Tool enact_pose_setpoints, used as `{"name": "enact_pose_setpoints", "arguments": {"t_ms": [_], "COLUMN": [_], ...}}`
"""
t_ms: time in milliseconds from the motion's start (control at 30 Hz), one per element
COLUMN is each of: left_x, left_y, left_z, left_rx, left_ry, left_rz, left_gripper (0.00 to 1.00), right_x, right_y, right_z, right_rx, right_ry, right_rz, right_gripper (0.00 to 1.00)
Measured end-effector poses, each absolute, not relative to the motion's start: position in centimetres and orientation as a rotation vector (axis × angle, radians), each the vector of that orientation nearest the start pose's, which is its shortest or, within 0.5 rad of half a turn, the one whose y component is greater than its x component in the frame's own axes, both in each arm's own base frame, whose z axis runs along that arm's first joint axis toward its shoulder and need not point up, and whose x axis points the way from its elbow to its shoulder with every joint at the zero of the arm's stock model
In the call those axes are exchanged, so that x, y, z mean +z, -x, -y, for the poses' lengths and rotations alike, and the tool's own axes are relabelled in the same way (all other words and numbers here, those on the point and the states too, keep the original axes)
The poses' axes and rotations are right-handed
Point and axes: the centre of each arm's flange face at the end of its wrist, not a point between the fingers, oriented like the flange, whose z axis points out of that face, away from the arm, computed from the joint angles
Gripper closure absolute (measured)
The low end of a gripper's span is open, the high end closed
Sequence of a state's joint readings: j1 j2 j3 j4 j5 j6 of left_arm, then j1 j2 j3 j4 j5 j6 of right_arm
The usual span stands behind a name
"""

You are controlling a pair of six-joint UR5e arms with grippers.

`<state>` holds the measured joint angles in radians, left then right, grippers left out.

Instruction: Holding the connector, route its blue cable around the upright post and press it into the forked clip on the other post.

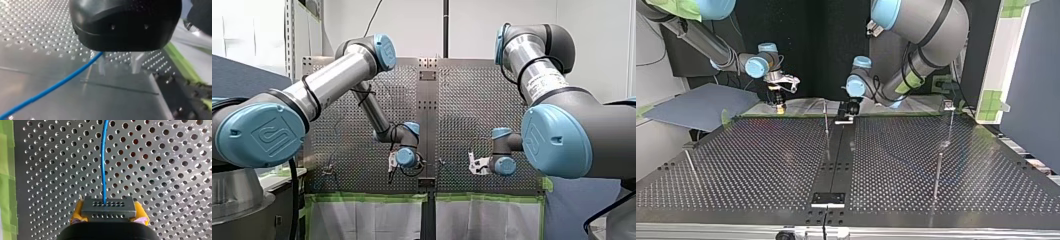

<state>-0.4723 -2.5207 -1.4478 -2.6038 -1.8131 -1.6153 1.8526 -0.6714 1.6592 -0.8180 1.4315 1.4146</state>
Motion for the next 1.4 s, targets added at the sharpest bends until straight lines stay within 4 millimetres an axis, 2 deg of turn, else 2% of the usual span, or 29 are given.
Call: {"name": "enact_pose_setpoints", "arguments": {"t_ms": [767,1133,1400], "left_x": [-0.3,0.8,0.7], "left_y": [-51.6,-50.1,-48.4], "left_z": [44.1,44.4,45.4], "left_rx": [-0.319,-0.335,-0.381], "left_ry": [-0.397,-0.406,-0.441], "left_rz": [-1.905,-1.891,-1.879], "left_gripper": [0.00,0.00,0.00], "right_x": [-1.7,-1.7,-1.6], "right_y": [-31.6,-31.6,-31.6], "right_z": [56.2,56.2,56.2], "right_rx": [1.309,1.309,1.310], "right_ry": [-1.713,-1.713,-1.713], "right_rz": [0.951,0.952,0.953], "right_gripper": [0.99,0.99,0.99]}}
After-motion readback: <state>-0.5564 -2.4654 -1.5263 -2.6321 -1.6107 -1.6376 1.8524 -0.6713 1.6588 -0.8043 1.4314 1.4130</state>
